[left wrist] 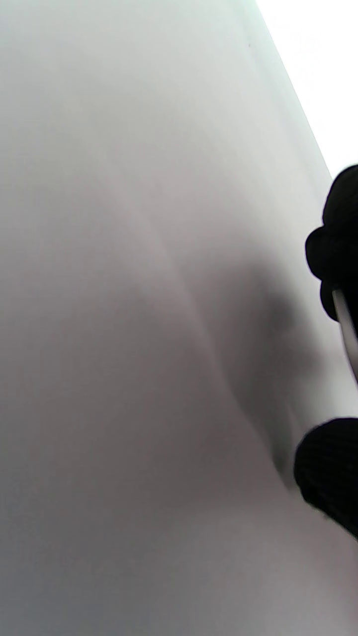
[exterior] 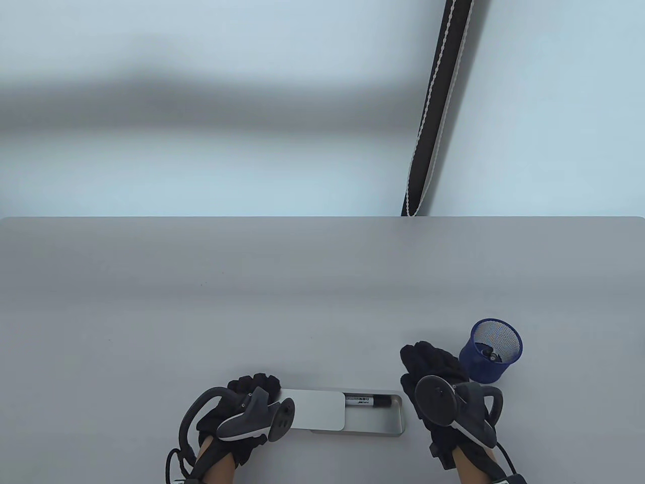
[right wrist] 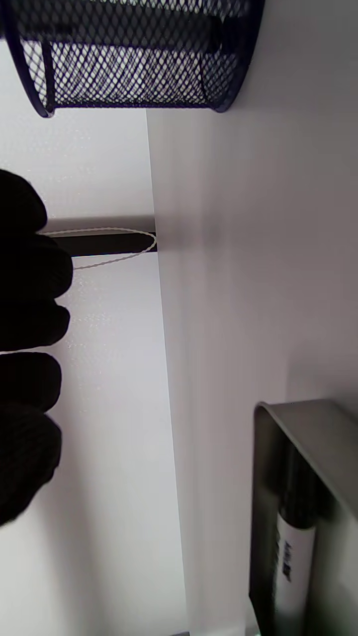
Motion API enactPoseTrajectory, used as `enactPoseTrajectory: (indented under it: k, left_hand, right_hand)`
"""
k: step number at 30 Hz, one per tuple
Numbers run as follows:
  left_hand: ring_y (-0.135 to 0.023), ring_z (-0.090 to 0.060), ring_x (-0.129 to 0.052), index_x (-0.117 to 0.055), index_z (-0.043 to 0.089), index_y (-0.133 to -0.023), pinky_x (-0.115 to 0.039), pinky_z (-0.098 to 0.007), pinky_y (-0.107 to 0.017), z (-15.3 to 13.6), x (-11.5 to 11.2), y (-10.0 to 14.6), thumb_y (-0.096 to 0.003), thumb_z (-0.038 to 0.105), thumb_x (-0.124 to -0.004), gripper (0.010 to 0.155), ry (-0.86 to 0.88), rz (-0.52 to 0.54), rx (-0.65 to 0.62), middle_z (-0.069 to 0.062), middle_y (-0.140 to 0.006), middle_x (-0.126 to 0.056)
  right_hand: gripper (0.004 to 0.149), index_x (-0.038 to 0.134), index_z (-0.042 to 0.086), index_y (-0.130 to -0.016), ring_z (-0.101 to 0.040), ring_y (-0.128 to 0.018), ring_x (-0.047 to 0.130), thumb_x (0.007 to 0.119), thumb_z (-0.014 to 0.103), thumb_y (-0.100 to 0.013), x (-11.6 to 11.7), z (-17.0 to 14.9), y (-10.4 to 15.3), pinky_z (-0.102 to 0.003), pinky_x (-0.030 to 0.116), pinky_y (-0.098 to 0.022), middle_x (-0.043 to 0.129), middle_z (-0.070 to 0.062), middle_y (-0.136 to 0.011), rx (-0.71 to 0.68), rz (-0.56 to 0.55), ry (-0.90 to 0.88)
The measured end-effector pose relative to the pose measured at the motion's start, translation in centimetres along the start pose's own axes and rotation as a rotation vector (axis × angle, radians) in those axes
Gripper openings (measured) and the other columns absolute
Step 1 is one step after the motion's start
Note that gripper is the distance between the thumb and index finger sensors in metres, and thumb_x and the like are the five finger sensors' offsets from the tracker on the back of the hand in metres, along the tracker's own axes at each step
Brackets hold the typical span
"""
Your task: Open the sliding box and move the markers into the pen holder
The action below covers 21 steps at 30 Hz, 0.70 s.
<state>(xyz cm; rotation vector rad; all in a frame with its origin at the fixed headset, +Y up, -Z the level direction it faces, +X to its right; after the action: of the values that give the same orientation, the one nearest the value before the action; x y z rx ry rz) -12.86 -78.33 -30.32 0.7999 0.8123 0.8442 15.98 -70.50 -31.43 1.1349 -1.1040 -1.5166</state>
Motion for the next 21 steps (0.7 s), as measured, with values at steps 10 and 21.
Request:
enactPoseTrajectory:
  k: [10,21]
  left_hand:
    - [-0.109,-0.026,-0.061,-0.032,0.028,-0.111,-0.062,-0.041,-0.082,0.1,0.0,0.0,-0.0473,0.065,-0.062,0.079,-0.002,0.002,0.000,0.000,-0.120,-0.046]
    - [-0.108,-0.025,-0.062,-0.033,0.028,-0.110,-0.063,-0.040,-0.082,0.2,0.0,0.0,-0.0459,0.066,-0.063,0.080,-0.019,0.006,0.006,0.000,-0.120,-0.047]
  right_hand:
    - [0.059,0.063,0.025,-0.096,-0.033,-0.089,0.069,0.075,0.042,-0.041,3.8,2.2,0.0,-0.050,0.058,-0.070,0.064,-0.009,-0.100,-0.075,0.221,0.067]
    - [0.061,0.062,0.031,-0.093,-0.027,-0.087,0.072,0.085,0.038,-0.037,6.1,4.6,0.2,-0.046,0.060,-0.070,0.066,-0.003,-0.098,-0.144,0.266,0.205]
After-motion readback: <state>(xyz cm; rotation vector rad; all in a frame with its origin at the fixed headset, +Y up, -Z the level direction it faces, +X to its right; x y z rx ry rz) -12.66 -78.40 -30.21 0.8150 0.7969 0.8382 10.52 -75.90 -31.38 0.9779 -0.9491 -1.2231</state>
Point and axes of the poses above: the tracker on the back of each hand, its own z axis roughly to the thumb side, its own y axis roughly from the fingertips to the wrist, x = y × z, the point moved 5 cm from there along -y, roughly from the wrist to the fingertips
